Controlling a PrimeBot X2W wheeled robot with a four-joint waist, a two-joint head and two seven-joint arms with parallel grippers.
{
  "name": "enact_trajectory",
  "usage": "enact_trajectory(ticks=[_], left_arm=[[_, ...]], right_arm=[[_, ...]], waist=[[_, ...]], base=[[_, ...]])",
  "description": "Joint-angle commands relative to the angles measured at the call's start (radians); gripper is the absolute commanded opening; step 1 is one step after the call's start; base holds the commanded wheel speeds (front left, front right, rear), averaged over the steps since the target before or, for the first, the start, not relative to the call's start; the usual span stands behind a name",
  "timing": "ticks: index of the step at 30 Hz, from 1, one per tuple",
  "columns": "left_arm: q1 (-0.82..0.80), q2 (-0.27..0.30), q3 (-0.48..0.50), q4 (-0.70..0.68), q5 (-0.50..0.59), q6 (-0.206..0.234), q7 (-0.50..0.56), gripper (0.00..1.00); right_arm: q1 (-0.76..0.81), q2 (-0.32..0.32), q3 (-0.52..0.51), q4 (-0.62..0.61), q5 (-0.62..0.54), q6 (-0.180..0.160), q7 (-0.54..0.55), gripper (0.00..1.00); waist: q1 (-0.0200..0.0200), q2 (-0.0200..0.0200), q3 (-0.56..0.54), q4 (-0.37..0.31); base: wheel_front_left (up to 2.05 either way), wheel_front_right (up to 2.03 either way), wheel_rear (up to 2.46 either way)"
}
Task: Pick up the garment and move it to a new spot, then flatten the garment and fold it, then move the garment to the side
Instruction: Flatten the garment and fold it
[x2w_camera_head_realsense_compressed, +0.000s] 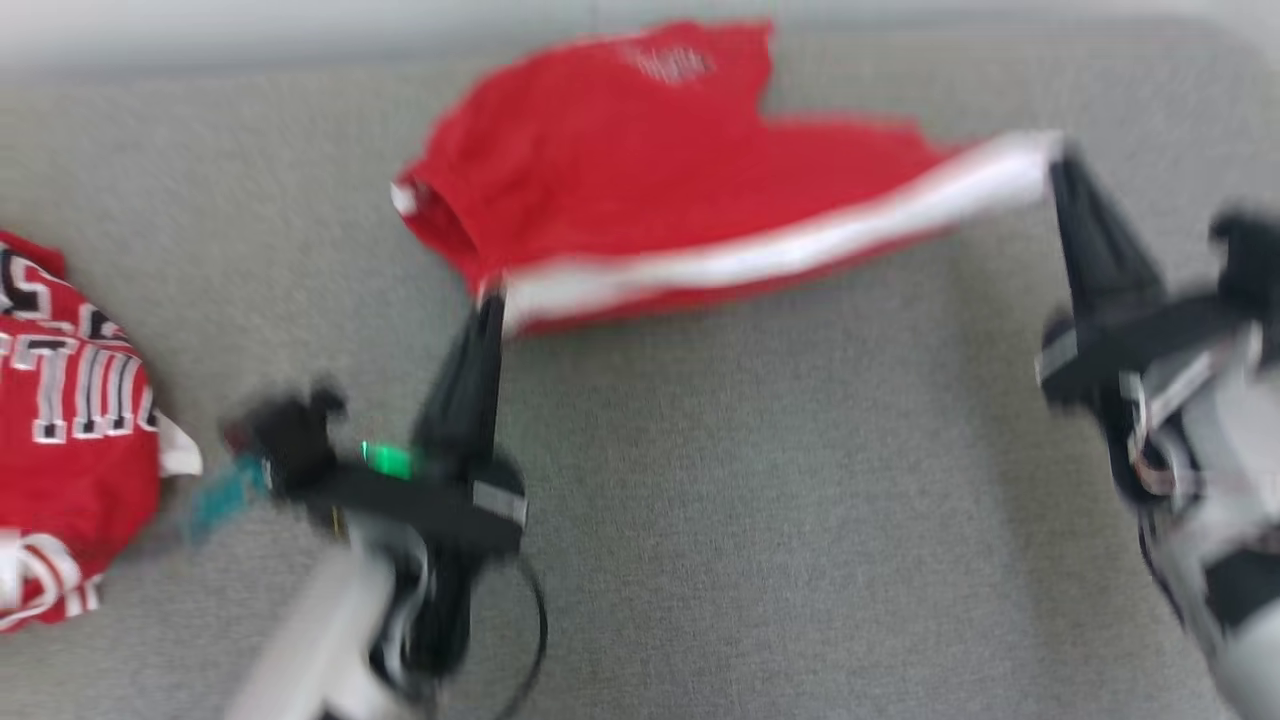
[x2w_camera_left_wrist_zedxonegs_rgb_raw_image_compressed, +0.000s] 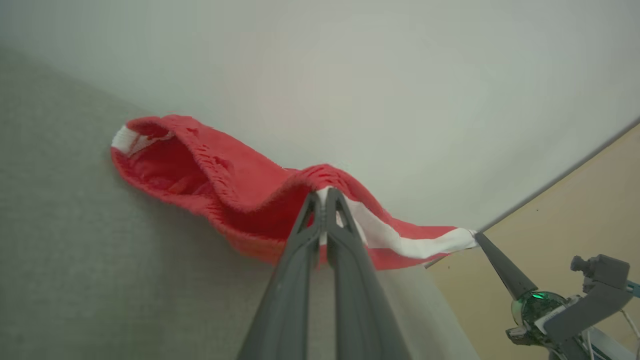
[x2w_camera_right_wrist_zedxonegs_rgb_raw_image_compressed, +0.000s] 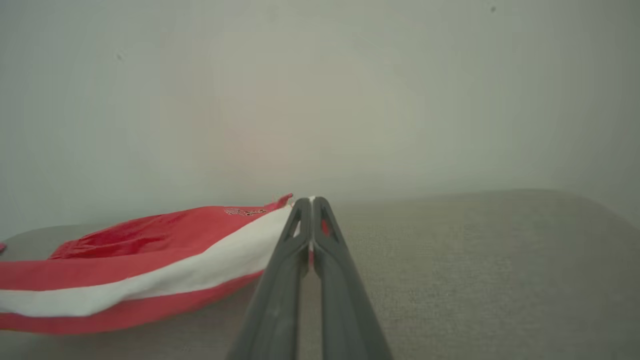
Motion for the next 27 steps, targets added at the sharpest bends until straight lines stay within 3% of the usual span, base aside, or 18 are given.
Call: enact_trajectory(ticks=[1,11,16,22,27], left_arm=[[0.061,-0.002,-0.003,-0.008,0.007,-0.001,-0.002,0.0],[0.394,-0.045,0.0,-0.038,0.05,0.0,-0.003,0.0],[0.513,-0.053,0.007,-0.089,0.102,0.0,-0.003,0.0],[0.62,-0.027,-0.017,-0.148,0.136,0.0,-0.002,0.0],[0.65,-0.012,-0.007,-0.188,0.112,0.0,-0.002,0.0]], right_arm=[[0.057,-0.016,-0.008,-0.019,0.014,-0.002,0.001,0.0],[0.45,-0.02,-0.103,-0.146,0.023,-0.002,0.072,0.0],[0.629,-0.021,-0.167,-0.287,-0.035,-0.002,0.157,0.0],[0.822,0.043,-0.285,-0.521,-0.094,-0.002,0.292,0.0],[0.881,0.088,-0.374,-0.633,-0.176,-0.002,0.38,0.0]], waist=[[0.0002,0.0001,-0.12,0.013],[0.0002,0.0001,-0.301,0.027],[0.0002,0.0001,-0.327,0.039],[0.0002,0.0001,-0.329,0.064],[0.0002,0.0001,-0.32,0.079]], base=[[0.0,0.0,0.0],[0.0,0.0,0.0],[0.0,0.0,0.0],[0.0,0.0,0.0],[0.0,0.0,0.0]])
